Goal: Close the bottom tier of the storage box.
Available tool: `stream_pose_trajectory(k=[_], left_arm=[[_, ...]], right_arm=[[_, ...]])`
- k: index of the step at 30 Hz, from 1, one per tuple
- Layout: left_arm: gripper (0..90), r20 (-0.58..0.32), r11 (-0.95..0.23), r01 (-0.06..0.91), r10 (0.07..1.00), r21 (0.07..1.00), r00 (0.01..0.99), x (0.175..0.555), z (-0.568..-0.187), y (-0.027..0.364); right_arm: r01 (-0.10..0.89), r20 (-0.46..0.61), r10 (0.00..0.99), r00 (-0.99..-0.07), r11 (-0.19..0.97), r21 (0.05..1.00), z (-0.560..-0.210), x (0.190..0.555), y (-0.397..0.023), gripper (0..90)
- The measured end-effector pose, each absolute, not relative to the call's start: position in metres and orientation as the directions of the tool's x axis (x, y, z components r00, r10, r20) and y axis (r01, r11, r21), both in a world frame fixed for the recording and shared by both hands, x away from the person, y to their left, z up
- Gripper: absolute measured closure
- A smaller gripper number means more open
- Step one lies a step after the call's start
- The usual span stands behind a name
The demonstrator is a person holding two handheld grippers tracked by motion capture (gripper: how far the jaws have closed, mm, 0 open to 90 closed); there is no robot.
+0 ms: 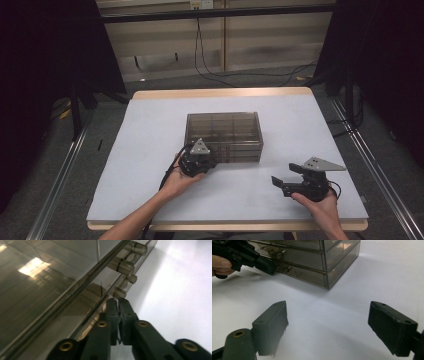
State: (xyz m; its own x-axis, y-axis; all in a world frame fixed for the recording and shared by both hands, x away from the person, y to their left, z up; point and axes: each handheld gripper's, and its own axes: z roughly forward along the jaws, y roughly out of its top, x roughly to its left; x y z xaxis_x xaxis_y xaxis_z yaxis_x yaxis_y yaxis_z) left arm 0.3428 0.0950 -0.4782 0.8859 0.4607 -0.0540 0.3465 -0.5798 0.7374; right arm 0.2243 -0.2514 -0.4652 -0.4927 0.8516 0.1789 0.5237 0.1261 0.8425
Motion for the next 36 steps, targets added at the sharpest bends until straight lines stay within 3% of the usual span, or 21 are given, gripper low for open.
stream_pose_trajectory(k=[5,10,16,19,25,36], left_arm=[[77.4,-0.031,-0.599,0.315,0.435,0.737,0.9,0.336,-0.474,0.095],[58.4,-0.006,-0.608,0.296,0.432,0.737,0.902,0.326,-0.471,0.094],[28.9,0.001,-0.604,0.289,0.433,0.743,0.901,0.315,-0.46,0.105],[21.1,0.01,-0.609,0.307,0.46,0.731,0.888,0.312,-0.462,0.113],[12.3,-0.04,-0.568,0.35,0.485,0.745,0.873,0.308,-0.46,0.131],[5.3,0.014,-0.561,0.375,0.568,0.738,0.823,0.299,-0.464,0.162]], right_arm=[[0.525,0.18,0.852,-0.492,0.125,0.842,-0.465,0.224,-0.252,16.0],[0.523,0.178,0.852,-0.493,0.126,0.843,-0.465,0.224,-0.252,16.1],[0.524,0.181,0.852,-0.491,0.123,0.842,-0.465,0.224,-0.252,16.0],[0.523,0.18,0.851,-0.493,0.125,0.843,-0.465,0.224,-0.252,16.0],[0.523,0.182,0.852,-0.492,0.122,0.843,-0.465,0.224,-0.251,16.0],[0.527,0.184,0.856,-0.483,0.116,0.842,-0.465,0.224,-0.252,15.8]])
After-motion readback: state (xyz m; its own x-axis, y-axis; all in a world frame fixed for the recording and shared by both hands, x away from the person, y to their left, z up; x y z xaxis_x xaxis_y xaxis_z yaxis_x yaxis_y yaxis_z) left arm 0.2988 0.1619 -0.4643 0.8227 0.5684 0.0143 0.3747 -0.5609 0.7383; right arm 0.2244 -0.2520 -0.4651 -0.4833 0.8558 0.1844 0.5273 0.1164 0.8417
